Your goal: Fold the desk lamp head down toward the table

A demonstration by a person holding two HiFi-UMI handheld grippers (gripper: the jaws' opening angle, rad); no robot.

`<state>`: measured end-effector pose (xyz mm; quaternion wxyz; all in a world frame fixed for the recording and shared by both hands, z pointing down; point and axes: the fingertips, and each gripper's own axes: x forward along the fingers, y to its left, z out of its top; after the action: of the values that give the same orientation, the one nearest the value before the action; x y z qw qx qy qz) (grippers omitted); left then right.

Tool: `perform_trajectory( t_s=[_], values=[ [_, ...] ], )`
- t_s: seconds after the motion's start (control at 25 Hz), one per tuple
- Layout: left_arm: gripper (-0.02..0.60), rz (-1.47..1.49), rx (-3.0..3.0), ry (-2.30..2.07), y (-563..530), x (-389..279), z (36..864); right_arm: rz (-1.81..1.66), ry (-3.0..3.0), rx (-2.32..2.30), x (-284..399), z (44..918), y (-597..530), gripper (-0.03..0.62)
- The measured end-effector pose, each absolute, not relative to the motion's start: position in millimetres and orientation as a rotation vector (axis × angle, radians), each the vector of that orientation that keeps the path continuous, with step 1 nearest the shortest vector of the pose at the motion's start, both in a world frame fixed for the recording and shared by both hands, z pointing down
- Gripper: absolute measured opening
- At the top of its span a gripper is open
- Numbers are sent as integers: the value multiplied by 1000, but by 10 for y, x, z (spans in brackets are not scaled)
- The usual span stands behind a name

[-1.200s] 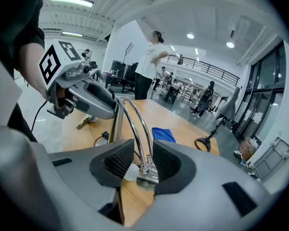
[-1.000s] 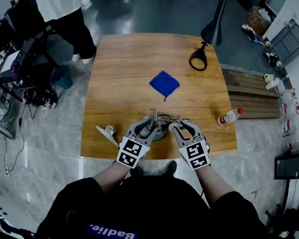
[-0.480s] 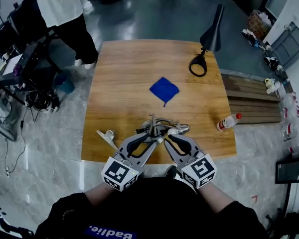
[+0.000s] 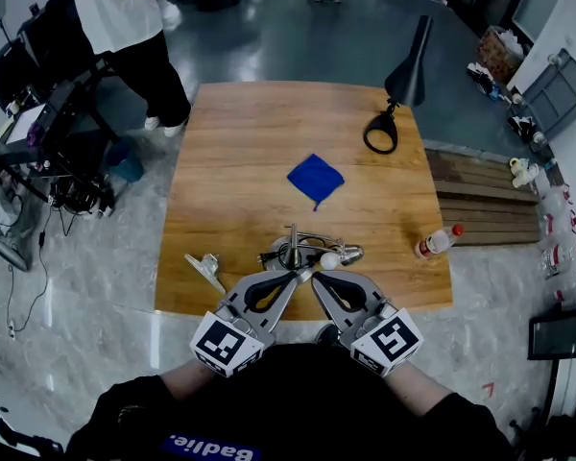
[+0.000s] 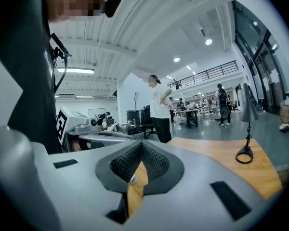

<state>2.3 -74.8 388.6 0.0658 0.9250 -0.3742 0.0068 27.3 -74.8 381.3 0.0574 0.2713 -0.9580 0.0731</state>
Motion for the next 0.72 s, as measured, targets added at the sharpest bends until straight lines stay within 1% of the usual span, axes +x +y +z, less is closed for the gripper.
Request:
perform_trajectory(
  t_s=[0.72],
  values=[
    [9, 56, 2782, -1118, -731, 31, 3963, 231, -2885, 851, 338, 3878, -770, 5]
  ],
)
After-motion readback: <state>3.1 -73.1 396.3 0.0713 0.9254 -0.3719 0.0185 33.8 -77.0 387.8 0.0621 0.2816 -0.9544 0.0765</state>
